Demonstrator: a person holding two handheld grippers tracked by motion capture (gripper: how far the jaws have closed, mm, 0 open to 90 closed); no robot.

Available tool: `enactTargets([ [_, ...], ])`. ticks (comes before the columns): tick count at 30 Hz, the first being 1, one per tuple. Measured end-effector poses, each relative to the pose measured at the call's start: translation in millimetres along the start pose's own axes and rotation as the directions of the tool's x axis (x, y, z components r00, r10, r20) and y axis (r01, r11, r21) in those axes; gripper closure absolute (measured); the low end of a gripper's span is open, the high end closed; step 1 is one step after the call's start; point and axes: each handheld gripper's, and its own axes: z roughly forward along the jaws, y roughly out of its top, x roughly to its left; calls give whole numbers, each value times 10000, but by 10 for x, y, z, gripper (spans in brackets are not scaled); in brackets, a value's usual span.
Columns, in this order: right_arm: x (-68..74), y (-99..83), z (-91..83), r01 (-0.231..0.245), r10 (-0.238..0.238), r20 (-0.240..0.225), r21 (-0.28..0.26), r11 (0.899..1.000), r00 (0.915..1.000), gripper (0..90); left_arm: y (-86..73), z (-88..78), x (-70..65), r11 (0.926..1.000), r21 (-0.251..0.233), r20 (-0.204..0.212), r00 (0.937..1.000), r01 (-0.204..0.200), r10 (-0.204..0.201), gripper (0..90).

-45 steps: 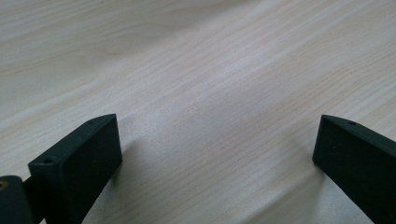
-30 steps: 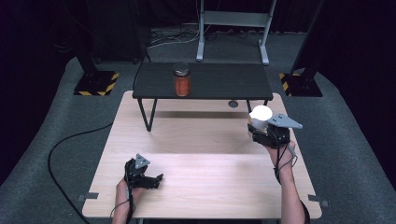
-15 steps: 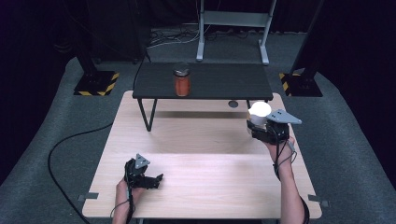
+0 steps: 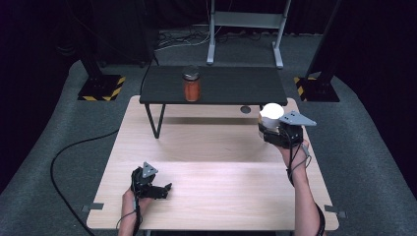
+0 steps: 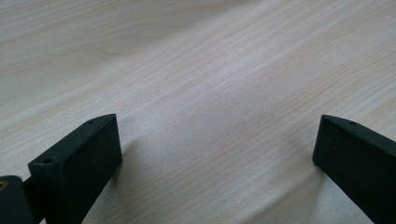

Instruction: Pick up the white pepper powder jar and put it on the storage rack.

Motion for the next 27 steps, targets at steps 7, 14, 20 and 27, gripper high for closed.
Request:
enactTargets([
  [7,-7,69,19,8,-8,-79,-54,10000,10000,298,0,0,0,10000,-1,1,10000,1,-1,10],
  [14,-8,139,32,65,-66,-152,-98,9999,9999,298,0,0,0,10000,0,2,10000,0,0,10],
  [20,-8,188,57,87,-89,-166,-87,9999,9998,298,0,0,0,10000,-1,1,10000,0,0,10],
  [27,-9,223,85,77,-79,-235,-92,9999,9997,298,0,0,0,10000,-2,2,10000,-1,1,10],
])
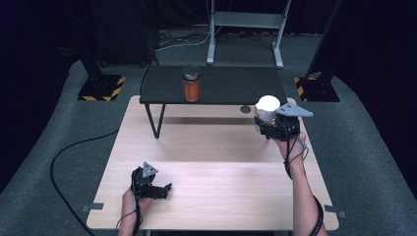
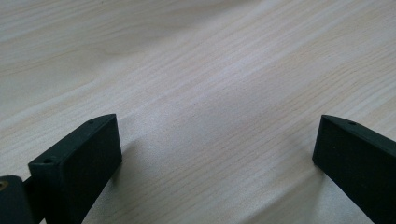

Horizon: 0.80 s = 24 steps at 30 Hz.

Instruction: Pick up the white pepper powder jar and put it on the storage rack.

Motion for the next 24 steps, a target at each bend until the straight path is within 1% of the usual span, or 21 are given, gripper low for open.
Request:
enactTargets([
  [6,-6,22,17,26,-26,-42,-13,10000,10000,298,0,0,0,10000,-2,1,10000,1,-1,10],
  [10,-20,36,29,-47,47,-78,-15,10000,10000,298,0,0,0,10000,-2,0,10000,-2,2,10],
  [21,-18,109,68,46,-46,-101,10,10000,9999,298,0,0,0,10000,-1,0,10000,-6,6,10],
  [24,-22,126,77,4,-4,-102,32,10000,9999,298,0,-1,0,10000,2,-1,10000,-15,15,11],
])
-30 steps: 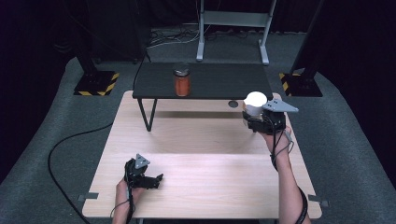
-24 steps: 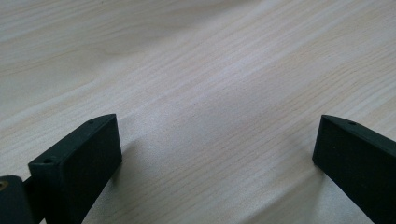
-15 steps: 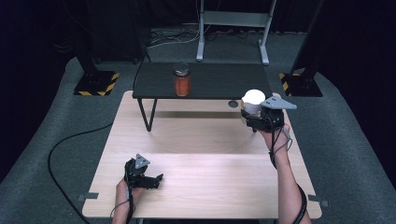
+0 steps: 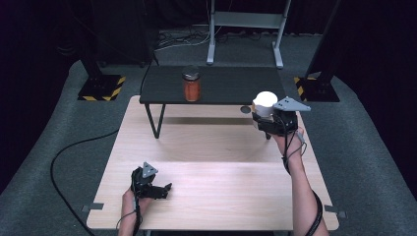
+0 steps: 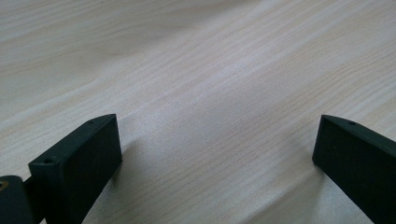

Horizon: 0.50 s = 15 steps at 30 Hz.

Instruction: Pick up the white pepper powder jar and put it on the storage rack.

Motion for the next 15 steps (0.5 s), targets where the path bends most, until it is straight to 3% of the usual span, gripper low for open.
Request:
enactTargets([
  [15,-25,81,34,-170,170,-41,-24,9999,9998,298,-1,0,-1,10000,-4,-1,10000,7,-7,11],
])
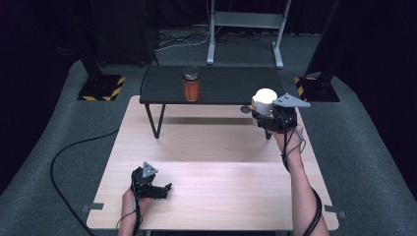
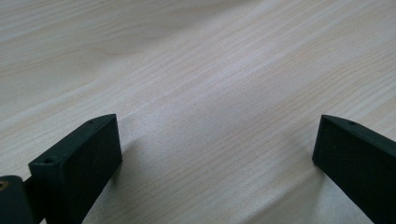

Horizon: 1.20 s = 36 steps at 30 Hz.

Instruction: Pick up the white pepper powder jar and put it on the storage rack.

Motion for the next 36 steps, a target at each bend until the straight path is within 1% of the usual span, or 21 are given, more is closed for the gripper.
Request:
enactTargets([
  [11,3,113,12,98,-98,13,-15,10000,10000,298,0,0,2,10000,1,4,10000,-9,9,11],
  [20,-13,231,45,-53,54,13,-91,9999,10000,298,0,0,2,10000,1,6,10000,4,-4,10],
  [27,-37,284,61,-175,175,-18,-161,9997,9998,298,1,0,2,10000,3,5,10000,-1,1,10],
  [36,-44,358,76,-137,138,11,-199,9997,9999,298,1,0,2,10000,7,6,10000,3,-3,10],
])
